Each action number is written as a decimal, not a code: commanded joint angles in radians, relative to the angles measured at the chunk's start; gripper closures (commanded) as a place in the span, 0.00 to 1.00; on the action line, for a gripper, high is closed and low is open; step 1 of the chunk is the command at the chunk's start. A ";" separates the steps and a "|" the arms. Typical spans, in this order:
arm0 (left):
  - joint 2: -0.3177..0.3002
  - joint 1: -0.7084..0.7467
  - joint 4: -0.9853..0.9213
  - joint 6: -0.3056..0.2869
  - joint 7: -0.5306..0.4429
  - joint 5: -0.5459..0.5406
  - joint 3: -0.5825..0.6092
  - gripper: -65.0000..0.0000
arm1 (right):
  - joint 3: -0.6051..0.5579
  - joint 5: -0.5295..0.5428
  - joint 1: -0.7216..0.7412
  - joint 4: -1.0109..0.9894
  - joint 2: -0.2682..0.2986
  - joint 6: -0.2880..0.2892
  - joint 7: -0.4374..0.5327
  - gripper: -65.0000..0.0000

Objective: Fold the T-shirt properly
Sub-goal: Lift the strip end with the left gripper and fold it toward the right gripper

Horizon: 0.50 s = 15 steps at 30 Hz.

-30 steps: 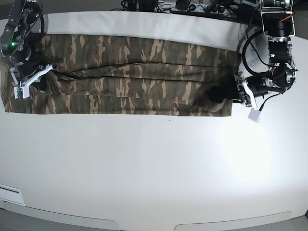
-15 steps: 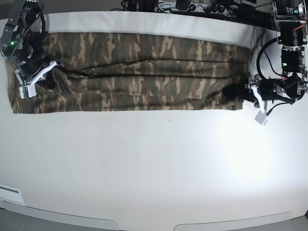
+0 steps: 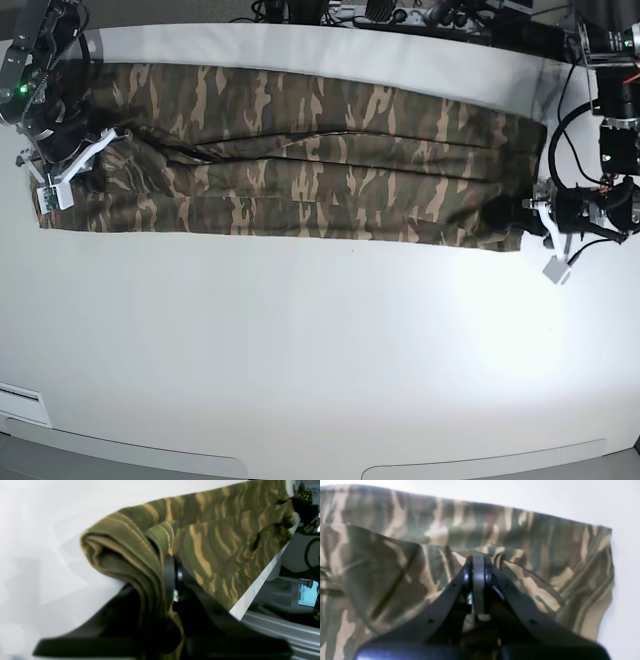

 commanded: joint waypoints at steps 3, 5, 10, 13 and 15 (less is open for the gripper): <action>-0.022 -0.037 0.013 -0.009 -0.003 -0.051 -0.010 1.00 | 0.007 -0.050 -0.014 0.009 0.008 -0.041 0.027 1.00; -0.021 -0.040 0.013 -0.019 -0.003 -0.087 -0.010 1.00 | 0.007 -0.049 -0.033 -0.010 0.008 -0.037 0.049 1.00; -0.018 -0.039 0.013 -0.041 -0.003 -0.167 -0.010 1.00 | 0.007 -0.049 -0.043 -0.096 -0.003 -0.017 0.077 1.00; -0.013 -0.040 0.015 -0.041 -0.003 -0.167 -0.010 1.00 | 0.007 -0.049 -0.044 -0.149 -0.005 -0.013 0.092 1.00; -0.004 -0.040 0.015 -0.041 -0.003 -0.167 -0.010 1.00 | 0.007 -0.049 -0.044 -0.161 -0.005 -0.001 0.089 1.00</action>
